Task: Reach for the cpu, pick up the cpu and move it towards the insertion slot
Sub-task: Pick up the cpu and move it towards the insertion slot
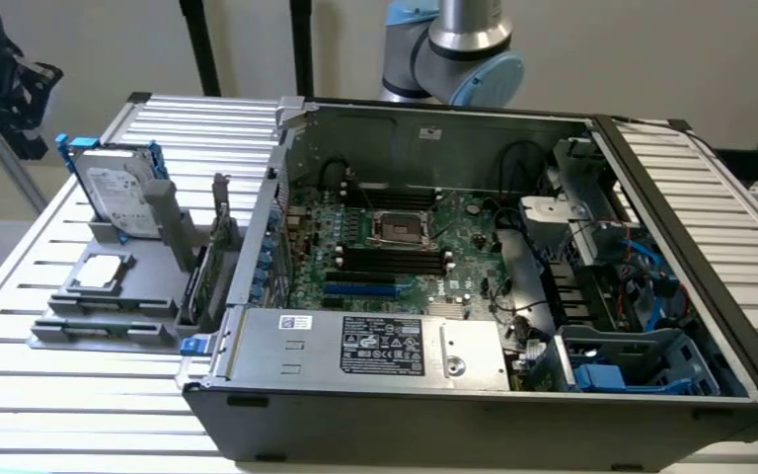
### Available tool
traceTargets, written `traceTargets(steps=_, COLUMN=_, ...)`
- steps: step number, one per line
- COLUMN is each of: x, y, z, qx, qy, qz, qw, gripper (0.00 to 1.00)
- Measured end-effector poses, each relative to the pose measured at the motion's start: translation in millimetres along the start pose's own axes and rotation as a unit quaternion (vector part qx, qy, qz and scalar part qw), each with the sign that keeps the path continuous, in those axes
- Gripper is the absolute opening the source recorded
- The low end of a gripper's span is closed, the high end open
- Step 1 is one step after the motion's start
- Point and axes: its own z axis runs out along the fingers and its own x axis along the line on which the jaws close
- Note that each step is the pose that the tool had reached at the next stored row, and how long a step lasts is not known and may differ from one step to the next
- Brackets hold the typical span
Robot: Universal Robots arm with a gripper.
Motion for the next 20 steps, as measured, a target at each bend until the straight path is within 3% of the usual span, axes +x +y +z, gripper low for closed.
traceTargets(steps=4, x=0.0, y=0.0, z=0.4, qx=0.0, qy=-0.0001, qz=0.003, qw=1.0, gripper=0.42)
traceTargets(steps=5, x=0.0, y=0.0, z=0.6, qx=0.0, qy=-0.0001, qz=0.004, qw=1.0, gripper=0.42)
traceTargets(steps=8, x=0.0, y=-0.1, z=1.4, qx=0.0, qy=-0.0003, qz=0.008, qw=1.0, gripper=0.59)
traceTargets(steps=10, x=0.1, y=-0.2, z=3.0, qx=0.0, qy=-0.0005, qz=0.012, qw=0.9999, gripper=0.59)
traceTargets(steps=11, x=0.1, y=-0.5, z=4.5, qx=0.0, qy=-0.0004, qz=0.014, qw=0.9999, gripper=0.65)
traceTargets(steps=20, x=0.1, y=-6.7, z=20.7, qx=0.0, qy=-0.001, qz=0.03, qw=0.9996, gripper=0.65)
